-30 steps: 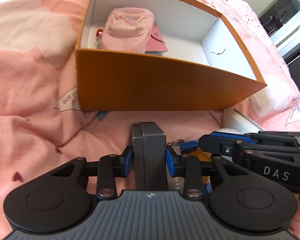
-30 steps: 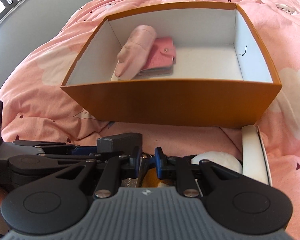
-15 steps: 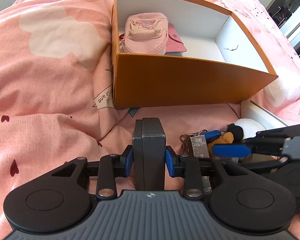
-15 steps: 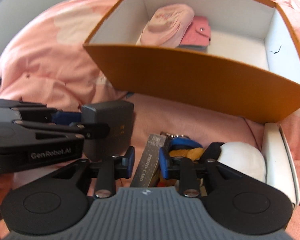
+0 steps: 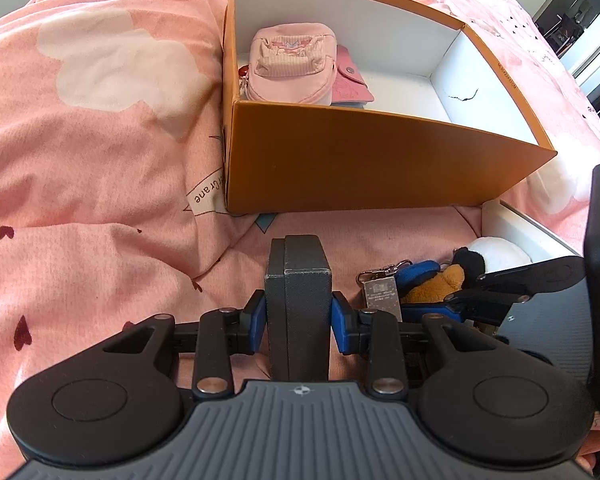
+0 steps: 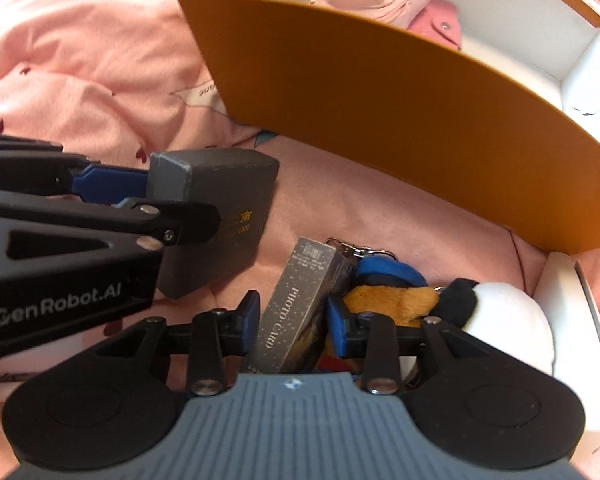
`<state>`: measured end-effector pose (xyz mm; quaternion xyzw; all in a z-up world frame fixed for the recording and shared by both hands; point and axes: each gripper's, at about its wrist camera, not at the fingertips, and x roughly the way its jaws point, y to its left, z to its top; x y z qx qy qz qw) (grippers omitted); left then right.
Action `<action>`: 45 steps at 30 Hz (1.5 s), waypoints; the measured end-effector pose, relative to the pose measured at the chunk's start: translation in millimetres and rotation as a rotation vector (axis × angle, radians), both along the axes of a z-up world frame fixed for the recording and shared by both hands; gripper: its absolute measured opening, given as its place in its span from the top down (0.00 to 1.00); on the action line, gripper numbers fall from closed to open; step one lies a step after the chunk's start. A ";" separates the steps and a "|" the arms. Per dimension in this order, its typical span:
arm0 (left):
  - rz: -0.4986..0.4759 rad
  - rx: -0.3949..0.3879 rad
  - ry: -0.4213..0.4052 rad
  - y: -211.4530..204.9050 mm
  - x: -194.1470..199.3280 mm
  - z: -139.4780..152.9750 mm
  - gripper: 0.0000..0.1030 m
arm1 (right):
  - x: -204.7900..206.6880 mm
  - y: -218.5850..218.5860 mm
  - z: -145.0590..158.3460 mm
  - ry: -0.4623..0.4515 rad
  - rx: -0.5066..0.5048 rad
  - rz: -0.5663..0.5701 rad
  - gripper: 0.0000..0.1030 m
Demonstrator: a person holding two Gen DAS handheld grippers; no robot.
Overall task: Organize objects
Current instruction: 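Lift the grey box with the left gripper while the right gripper grasps the silver PHOTO CARD box, then carry the grey box with the left gripper while the right carries the PHOTO CARD box into the orange box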
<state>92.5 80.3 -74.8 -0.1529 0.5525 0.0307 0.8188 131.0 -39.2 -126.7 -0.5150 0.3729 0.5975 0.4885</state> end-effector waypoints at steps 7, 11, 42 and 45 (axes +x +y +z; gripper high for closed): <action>-0.005 0.000 -0.001 -0.4 -0.9 1.4 0.64 | 10.2 -3.2 6.1 0.035 0.013 -0.033 0.67; -0.022 0.003 -0.012 -2.3 -2.1 7.3 0.64 | 20.7 -7.1 19.1 0.064 0.041 -0.052 0.73; -0.148 0.024 -0.281 -34.0 1.6 107.5 0.64 | 67.9 -28.1 158.5 0.270 0.352 -0.041 0.76; -0.148 0.042 -0.313 -34.8 13.4 115.0 0.64 | 72.7 -23.3 170.5 0.267 0.384 -0.041 0.76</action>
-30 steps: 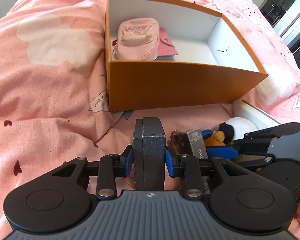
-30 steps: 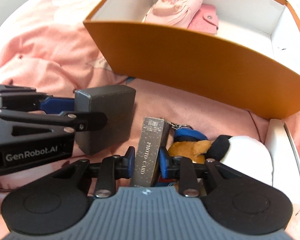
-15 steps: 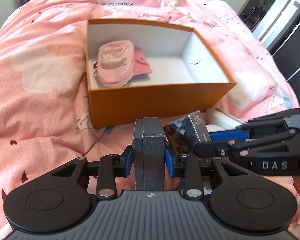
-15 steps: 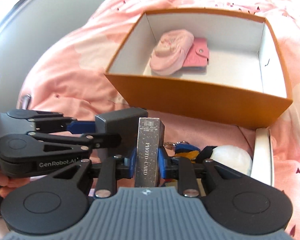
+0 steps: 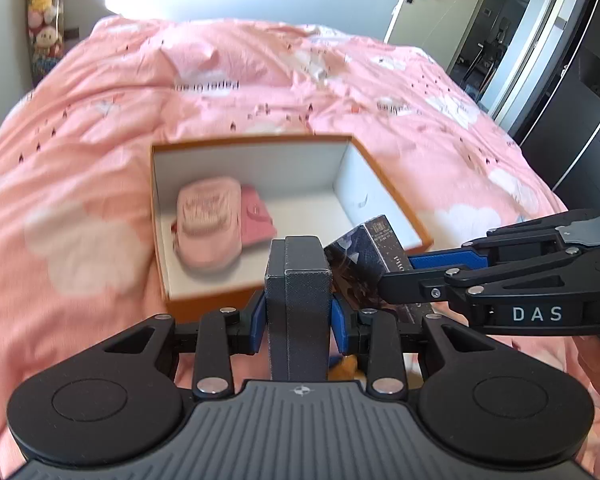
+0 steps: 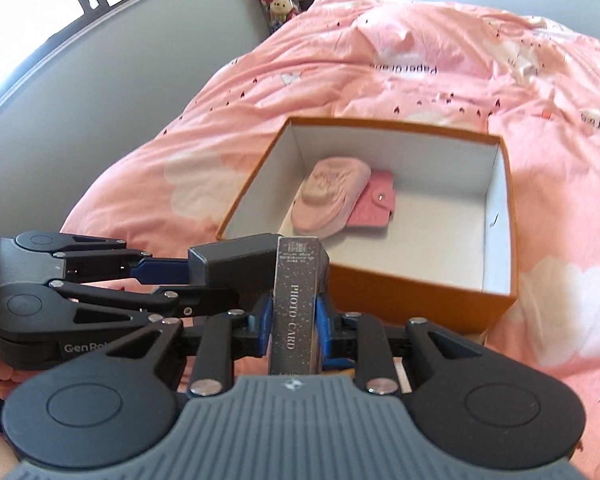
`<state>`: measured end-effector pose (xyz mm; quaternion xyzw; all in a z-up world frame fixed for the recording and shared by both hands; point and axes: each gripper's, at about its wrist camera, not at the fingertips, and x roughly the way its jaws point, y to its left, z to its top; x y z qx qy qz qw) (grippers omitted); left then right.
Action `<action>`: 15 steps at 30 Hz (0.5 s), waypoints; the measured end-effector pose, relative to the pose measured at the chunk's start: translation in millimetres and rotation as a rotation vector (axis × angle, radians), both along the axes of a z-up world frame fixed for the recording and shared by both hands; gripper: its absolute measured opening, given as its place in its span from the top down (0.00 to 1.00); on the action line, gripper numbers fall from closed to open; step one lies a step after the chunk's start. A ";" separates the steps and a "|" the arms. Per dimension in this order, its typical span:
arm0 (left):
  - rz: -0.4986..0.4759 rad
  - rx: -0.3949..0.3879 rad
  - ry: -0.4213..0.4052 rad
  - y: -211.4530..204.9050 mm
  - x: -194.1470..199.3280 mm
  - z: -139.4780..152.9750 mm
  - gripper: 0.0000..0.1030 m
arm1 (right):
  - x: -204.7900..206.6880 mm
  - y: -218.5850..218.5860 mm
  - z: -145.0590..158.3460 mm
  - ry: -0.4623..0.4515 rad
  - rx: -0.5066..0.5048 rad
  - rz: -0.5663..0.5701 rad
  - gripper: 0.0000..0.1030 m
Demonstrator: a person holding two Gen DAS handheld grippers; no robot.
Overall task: Organize objects
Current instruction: 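Carry the grey box with the left gripper while the right carries the PHOTO CARD box into the orange box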
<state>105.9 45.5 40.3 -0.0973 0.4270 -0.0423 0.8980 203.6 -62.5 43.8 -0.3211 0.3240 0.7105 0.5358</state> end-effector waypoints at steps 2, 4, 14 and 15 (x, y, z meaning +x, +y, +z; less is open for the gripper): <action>0.000 -0.003 -0.021 0.6 10.3 3.3 0.64 | 3.3 4.0 6.3 -0.006 0.025 -0.010 0.76; -0.001 -0.009 -0.036 0.3 21.7 5.1 0.64 | 8.5 10.3 10.3 -0.009 0.046 -0.030 0.76; 0.009 -0.019 0.017 -0.9 88.2 -25.8 0.64 | 43.2 65.1 -6.3 -0.041 0.026 -0.138 0.76; 0.012 -0.022 0.036 -0.6 93.9 -32.4 0.64 | 46.2 70.7 -11.4 -0.039 0.020 -0.146 0.76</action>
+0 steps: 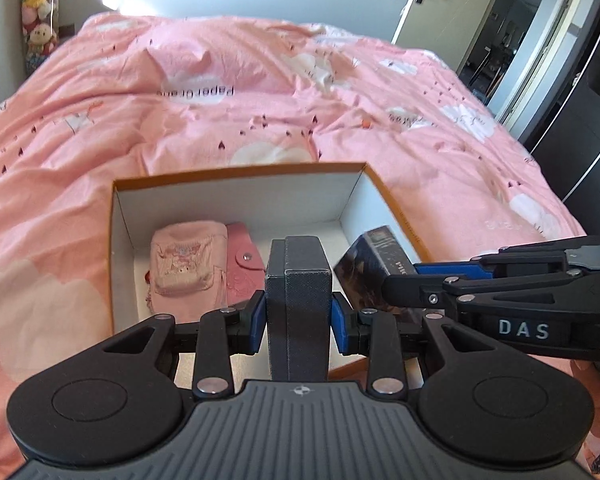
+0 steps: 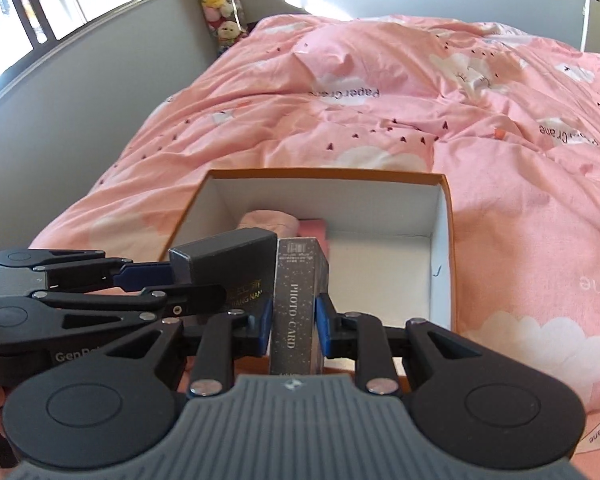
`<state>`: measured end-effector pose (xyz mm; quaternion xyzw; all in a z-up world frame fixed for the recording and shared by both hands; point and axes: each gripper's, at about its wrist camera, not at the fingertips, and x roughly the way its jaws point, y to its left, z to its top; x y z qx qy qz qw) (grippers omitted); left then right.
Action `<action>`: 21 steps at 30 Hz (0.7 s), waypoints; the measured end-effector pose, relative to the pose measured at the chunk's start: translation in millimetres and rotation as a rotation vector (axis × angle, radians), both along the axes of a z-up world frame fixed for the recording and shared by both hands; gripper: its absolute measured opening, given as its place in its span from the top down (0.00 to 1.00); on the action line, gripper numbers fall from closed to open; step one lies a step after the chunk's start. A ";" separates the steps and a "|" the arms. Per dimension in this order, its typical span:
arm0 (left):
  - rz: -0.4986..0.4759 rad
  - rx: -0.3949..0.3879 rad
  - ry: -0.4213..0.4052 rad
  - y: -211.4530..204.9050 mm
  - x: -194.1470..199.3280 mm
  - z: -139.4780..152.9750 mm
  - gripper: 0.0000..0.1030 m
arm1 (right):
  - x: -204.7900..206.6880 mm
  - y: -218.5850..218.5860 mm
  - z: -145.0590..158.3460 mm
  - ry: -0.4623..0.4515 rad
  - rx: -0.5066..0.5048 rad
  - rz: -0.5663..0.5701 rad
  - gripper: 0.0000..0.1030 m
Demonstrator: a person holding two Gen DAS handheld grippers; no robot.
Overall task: Organize objects
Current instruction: 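Carry the grey box with the left gripper while the right carries the PHOTO CARD box into the orange box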
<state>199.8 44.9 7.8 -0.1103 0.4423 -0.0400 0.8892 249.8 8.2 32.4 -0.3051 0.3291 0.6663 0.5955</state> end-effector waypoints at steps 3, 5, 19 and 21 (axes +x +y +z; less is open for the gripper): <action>0.002 -0.003 0.050 0.7 13.4 -18.5 0.64 | 5.4 12.3 -11.1 0.004 -0.020 -0.010 0.77; -0.005 -0.008 0.081 0.6 19.9 -27.8 0.64 | 7.2 19.2 -16.8 0.005 -0.027 -0.004 0.77; -0.033 -0.149 0.225 20.3 70.1 -62.3 0.64 | 26.2 70.3 -54.0 -0.010 -0.115 -0.068 0.77; -0.028 -0.144 0.244 18.8 78.4 -70.0 0.64 | 34.0 74.1 -60.6 0.011 -0.128 -0.092 0.77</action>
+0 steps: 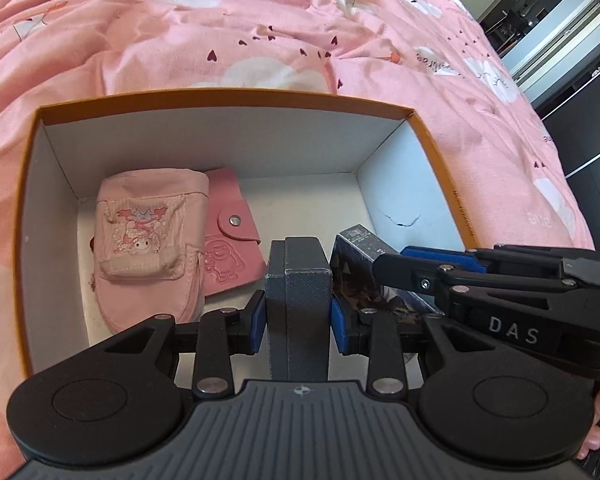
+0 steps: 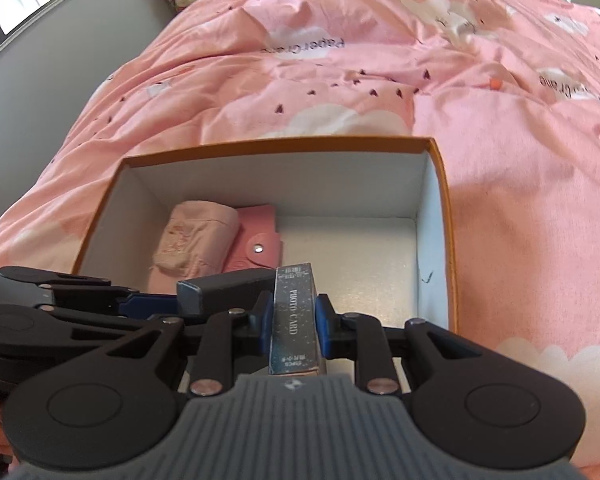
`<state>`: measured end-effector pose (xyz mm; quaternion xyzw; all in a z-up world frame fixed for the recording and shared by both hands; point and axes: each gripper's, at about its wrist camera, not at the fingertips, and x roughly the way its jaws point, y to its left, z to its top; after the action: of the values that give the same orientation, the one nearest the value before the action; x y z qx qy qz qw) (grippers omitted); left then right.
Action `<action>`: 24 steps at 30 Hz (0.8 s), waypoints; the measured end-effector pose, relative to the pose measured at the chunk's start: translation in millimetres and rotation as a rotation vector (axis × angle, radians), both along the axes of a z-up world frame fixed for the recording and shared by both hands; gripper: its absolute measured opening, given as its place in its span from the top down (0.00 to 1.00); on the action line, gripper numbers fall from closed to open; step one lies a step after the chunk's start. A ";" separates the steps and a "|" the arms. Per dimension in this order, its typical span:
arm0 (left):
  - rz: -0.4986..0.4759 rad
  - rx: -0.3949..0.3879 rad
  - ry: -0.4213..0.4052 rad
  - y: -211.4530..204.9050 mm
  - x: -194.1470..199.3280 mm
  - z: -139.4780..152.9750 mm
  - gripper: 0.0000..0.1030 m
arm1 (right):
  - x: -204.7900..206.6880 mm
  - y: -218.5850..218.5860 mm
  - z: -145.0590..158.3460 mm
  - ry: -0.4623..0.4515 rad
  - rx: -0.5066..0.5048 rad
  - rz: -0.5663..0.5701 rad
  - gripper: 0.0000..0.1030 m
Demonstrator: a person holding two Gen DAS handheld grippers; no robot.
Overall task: Organize objects
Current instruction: 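Carry the grey box with the left gripper while the right carries the PHOTO CARD box into the orange box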
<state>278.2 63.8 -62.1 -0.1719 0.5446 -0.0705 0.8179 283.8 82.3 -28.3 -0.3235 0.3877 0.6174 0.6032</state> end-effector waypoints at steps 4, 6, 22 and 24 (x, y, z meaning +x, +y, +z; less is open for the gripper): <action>0.003 0.008 0.031 -1.8 11.8 -7.2 0.64 | 12.4 6.1 -12.2 0.076 -0.018 -0.031 0.77; 0.005 0.005 0.056 -1.1 16.9 -6.6 0.63 | 15.2 6.5 -16.9 0.076 -0.004 -0.048 0.77; 0.125 -0.083 0.174 11.5 53.3 -23.4 0.62 | 31.0 14.9 -37.0 0.125 0.059 -0.128 0.77; 0.136 -0.169 0.176 14.8 52.1 -26.8 0.54 | 29.0 14.4 -37.0 0.114 0.051 -0.115 0.77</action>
<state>330.3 78.5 -88.9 -0.2820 0.5935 -0.0450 0.7524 312.8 96.8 -65.3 -0.2494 0.4234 0.6088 0.6228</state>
